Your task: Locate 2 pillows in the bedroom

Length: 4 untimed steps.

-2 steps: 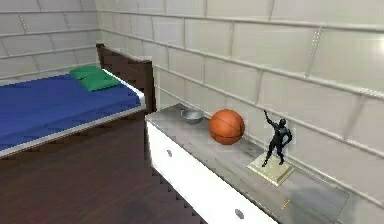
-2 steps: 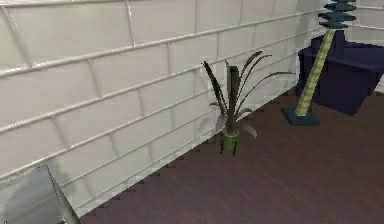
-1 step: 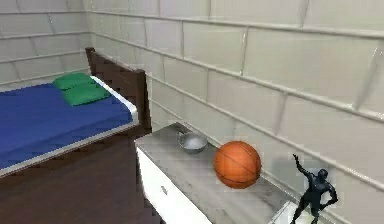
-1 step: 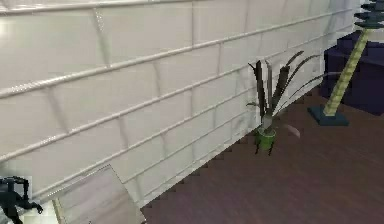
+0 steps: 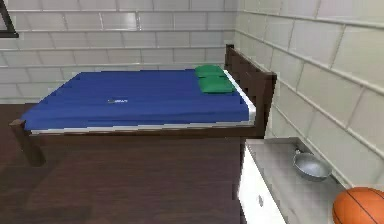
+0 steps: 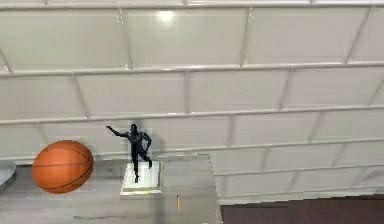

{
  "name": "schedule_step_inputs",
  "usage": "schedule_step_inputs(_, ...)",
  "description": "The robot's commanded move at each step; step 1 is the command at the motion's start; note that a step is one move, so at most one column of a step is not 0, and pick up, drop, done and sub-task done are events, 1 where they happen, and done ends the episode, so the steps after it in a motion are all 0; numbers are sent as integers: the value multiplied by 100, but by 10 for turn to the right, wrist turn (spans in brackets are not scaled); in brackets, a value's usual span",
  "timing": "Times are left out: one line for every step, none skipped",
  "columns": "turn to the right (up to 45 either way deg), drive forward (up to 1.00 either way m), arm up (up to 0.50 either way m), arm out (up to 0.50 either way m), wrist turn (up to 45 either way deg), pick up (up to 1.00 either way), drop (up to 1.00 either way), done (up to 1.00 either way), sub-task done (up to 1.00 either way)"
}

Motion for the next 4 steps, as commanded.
schedule_step_inputs(0,45,0,0,0,0,0,0,0)
schedule_step_inputs(-210,0,0,0,0,0,0,0,0)
schedule_step_inputs(-30,0,0,0,0,0,0,0,0)
schedule_step_inputs(0,85,0,0,0,0,0,0,0)
